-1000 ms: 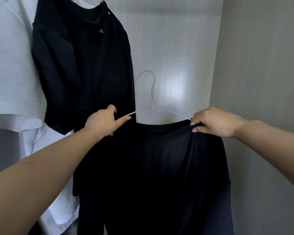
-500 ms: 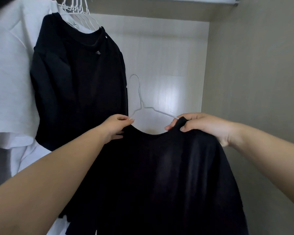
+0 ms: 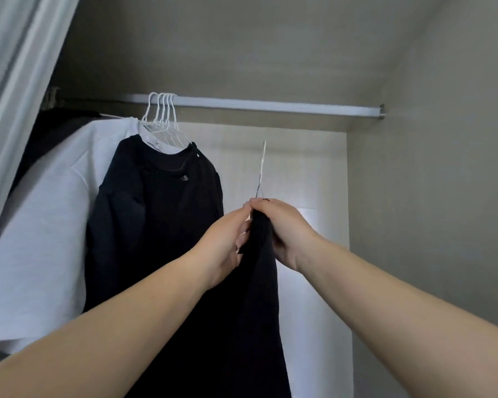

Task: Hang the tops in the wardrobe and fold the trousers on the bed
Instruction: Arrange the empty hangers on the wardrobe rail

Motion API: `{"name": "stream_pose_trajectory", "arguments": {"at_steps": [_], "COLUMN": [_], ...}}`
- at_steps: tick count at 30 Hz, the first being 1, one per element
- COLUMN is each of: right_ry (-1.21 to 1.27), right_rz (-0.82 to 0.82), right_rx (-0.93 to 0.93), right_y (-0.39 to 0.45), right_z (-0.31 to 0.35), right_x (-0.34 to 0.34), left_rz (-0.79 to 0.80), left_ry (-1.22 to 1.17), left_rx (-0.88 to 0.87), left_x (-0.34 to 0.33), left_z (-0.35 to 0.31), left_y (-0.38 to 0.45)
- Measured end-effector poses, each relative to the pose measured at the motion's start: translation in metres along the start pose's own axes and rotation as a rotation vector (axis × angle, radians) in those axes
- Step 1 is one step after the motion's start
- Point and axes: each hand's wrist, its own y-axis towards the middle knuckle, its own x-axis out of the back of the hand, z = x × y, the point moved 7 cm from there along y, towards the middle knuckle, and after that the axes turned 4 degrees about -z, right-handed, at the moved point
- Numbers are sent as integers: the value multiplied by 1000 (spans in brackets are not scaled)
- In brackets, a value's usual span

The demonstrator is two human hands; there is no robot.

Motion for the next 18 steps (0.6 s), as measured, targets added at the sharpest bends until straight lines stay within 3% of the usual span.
{"name": "stream_pose_trajectory", "arguments": {"at_steps": [9, 18], "right_ry": [-23, -121], "right_rz": [71, 24], "right_rx": [174, 201], "right_y": [73, 148], "right_z": [71, 88], "right_x": [-81, -152], "left_rz": [-30, -172], "left_ry": [146, 278], "left_rx": [-333, -406], "left_x": [43, 112], "left_z": [-104, -154], "left_y": [-5, 15]}}
